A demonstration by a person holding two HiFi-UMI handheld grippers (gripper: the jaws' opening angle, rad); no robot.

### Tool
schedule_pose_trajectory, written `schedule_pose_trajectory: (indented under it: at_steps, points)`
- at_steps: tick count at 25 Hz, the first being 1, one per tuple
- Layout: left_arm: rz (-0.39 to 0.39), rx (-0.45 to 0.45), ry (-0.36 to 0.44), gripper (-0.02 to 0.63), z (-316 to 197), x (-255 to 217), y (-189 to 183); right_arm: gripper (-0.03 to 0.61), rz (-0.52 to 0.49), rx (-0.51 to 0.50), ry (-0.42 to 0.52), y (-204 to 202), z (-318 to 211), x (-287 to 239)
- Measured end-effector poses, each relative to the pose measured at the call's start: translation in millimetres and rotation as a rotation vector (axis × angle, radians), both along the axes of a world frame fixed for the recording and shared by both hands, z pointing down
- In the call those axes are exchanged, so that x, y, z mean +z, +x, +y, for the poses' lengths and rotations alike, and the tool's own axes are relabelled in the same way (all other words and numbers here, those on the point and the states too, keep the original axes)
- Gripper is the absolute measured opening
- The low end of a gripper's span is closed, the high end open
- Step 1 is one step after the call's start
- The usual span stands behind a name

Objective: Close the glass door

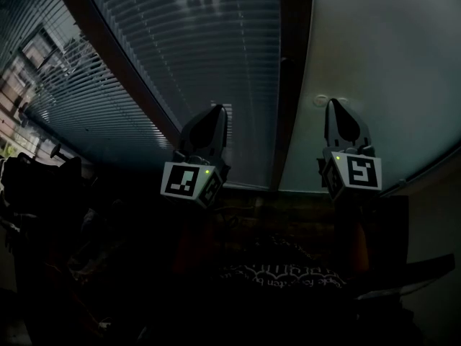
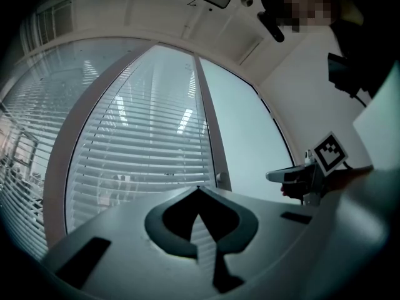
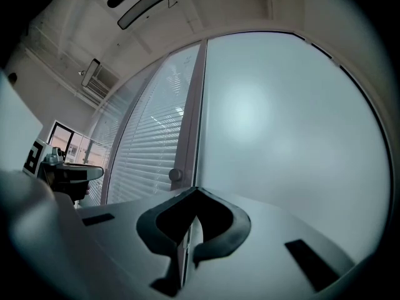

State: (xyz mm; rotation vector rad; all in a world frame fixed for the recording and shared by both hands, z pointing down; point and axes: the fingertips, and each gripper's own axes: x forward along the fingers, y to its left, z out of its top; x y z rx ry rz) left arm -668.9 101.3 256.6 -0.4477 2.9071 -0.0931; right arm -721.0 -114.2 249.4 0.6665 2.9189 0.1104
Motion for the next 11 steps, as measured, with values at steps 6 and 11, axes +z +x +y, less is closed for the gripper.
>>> schedule_pose_trajectory:
  at_steps: [6,11]
  points:
    - [-0.006,-0.001,0.004,0.002,0,0,1,0.002,0.003,0.007,-0.001,1,-1,3]
    - [-0.004,0.001,0.01,0.002,0,10,6,0.002,0.004,0.012,-0.005,5,-4,14]
